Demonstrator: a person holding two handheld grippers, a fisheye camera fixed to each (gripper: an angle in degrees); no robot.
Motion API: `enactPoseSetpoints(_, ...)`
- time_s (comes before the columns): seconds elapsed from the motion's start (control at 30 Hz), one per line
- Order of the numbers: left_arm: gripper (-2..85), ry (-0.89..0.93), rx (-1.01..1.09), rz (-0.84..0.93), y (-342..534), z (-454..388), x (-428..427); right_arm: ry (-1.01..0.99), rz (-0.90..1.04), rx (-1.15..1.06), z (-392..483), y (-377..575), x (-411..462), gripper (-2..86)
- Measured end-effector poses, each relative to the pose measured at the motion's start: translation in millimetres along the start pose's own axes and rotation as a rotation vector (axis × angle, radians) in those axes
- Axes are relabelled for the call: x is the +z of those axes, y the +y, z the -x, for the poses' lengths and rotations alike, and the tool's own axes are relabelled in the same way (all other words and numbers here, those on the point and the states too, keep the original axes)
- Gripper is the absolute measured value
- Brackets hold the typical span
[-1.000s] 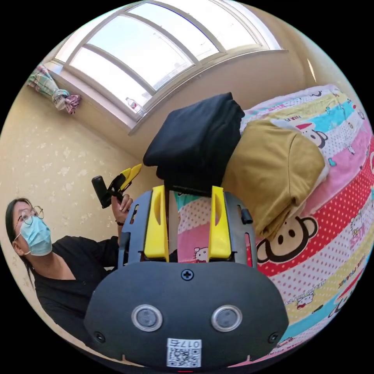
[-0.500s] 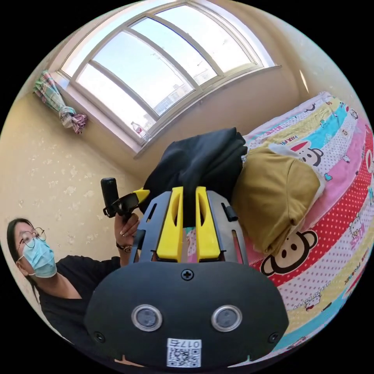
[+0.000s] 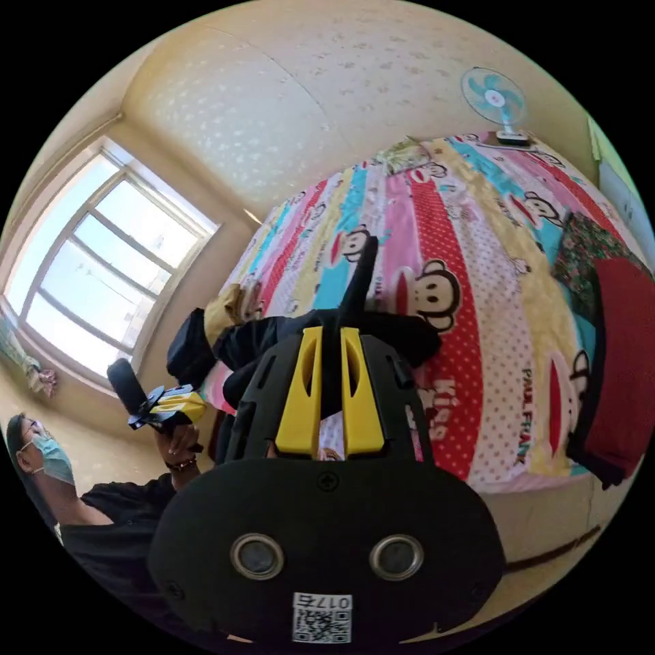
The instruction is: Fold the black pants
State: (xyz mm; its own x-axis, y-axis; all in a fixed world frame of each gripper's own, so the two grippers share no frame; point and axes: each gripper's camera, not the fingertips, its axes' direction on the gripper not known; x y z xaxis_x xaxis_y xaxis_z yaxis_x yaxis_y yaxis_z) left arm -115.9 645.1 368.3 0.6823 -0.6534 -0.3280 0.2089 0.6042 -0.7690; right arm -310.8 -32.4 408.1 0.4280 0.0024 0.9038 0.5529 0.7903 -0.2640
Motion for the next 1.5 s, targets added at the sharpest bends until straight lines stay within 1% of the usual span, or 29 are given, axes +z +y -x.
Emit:
enactPoseSetpoints(0.07,-0.7,0.047,-0.085,0.099,34,7,47,0.114,0.058,0.018,-21,23,-3,2.5)
enactPoseSetpoints(0.1,-0.8,0.067,-0.109,0.115,43,12,54,0.112,0.061,0.009,-24,36,-6,2.8)
enactPoseSetpoints(0.13,-0.9,0.103,-0.170,0.128,63,24,63,0.093,0.062,0.000,-23,41,-6,3.2)
enactPoseSetpoints(0.2,-1.0,0.153,-0.301,0.100,93,48,61,-0.019,0.109,-0.058,-5,47,7,5.4)
enactPoseSetpoints(0.23,-1.0,0.190,-0.387,0.052,112,65,51,-0.043,0.130,-0.077,3,45,13,6.1)
enactPoseSetpoints(0.3,-1.0,0.220,-0.487,-0.056,140,86,25,-0.136,0.208,-0.177,51,34,46,10.5)
enactPoseSetpoints(0.33,-1.0,0.190,-0.541,-0.129,156,97,4,-0.160,0.226,-0.210,66,31,55,11.4)
enactPoseSetpoints(0.37,-1.0,0.135,-0.590,-0.184,169,105,-18,-0.203,0.264,-0.288,100,25,75,12.8)
enactPoseSetpoints(0.4,-1.0,0.104,-0.611,-0.208,175,108,-29,-0.235,0.297,-0.369,136,19,95,13.7)
enactPoseSetpoints(0.43,-1.0,0.052,-0.642,-0.247,185,114,-50,-0.246,0.312,-0.402,153,17,104,14.1)
enactPoseSetpoints(0.47,-1.0,0.017,-0.662,-0.280,193,118,-69,-0.267,0.342,-0.457,189,14,124,14.9)
enactPoseSetpoints(0.6,-1.0,-0.031,-0.709,-0.360,218,128,-112,-0.328,0.441,-0.644,306,12,187,17.7)
enactPoseSetpoints(0.67,-0.9,-0.064,-0.749,-0.396,236,132,-131,-0.282,0.481,-0.714,343,18,215,18.2)
enactPoseSetpoints(0.73,-0.9,-0.067,-0.780,-0.419,249,136,-138,-0.150,0.534,-0.756,366,27,245,17.3)
enactPoseSetpoints(0.77,-0.9,-0.056,-0.801,-0.432,258,140,-140,-0.021,0.532,-0.773,374,35,257,15.7)
enactPoseSetpoints(0.8,-0.8,-0.047,-0.809,-0.438,262,142,-141,0.098,0.470,-0.786,379,43,254,11.0)
enactPoseSetpoints(0.83,-0.7,-0.030,-0.820,-0.449,268,146,-141,0.090,0.463,-0.796,381,47,250,8.7)
enactPoseSetpoints(0.9,-0.4,-0.019,-0.823,-0.465,275,151,-142,-0.039,0.479,-0.745,380,52,222,5.7)
enactPoseSetpoints(0.93,0.3,-0.011,-0.804,-0.486,275,154,-143,-0.067,0.467,-0.727,377,52,212,5.2)
enactPoseSetpoints(1.0,3.7,0.027,-0.714,-0.519,266,157,-144,-0.202,0.376,-0.647,365,52,162,4.0)
enactPoseSetpoints(1.03,6.9,0.034,-0.674,-0.526,255,161,-144,-0.232,0.355,-0.634,362,52,149,3.9)
enactPoseSetpoints(1.07,10.1,0.012,-0.673,-0.521,243,167,-143,-0.256,0.306,-0.615,357,52,122,3.7)
enactPoseSetpoints(1.1,11.3,-0.005,-0.682,-0.517,239,171,-142,-0.250,0.250,-0.602,354,53,94,3.5)
enactPoseSetpoints(1.2,16.9,-0.096,-0.790,-0.481,222,201,-130,-0.210,0.133,-0.625,355,62,27,3.3)
enactPoseSetpoints(1.23,16.9,-0.109,-0.826,-0.484,220,212,-124,-0.203,0.116,-0.629,356,64,15,3.2)
enactPoseSetpoints(1.3,15.5,-0.111,-0.833,-0.517,215,225,-116,-0.202,0.066,-0.637,360,77,-28,3.0)
enactPoseSetpoints(1.4,11.4,-0.117,-0.894,-0.527,207,242,-101,-0.203,-0.016,-0.634,364,99,-80,2.9)
enactPoseSetpoints(1.43,9.7,-0.097,-0.923,-0.542,206,242,-99,-0.201,-0.040,-0.631,364,104,-92,2.8)
enactPoseSetpoints(1.5,5.2,-0.001,-0.881,-0.588,205,233,-104,-0.181,-0.157,-0.622,361,128,-148,2.7)
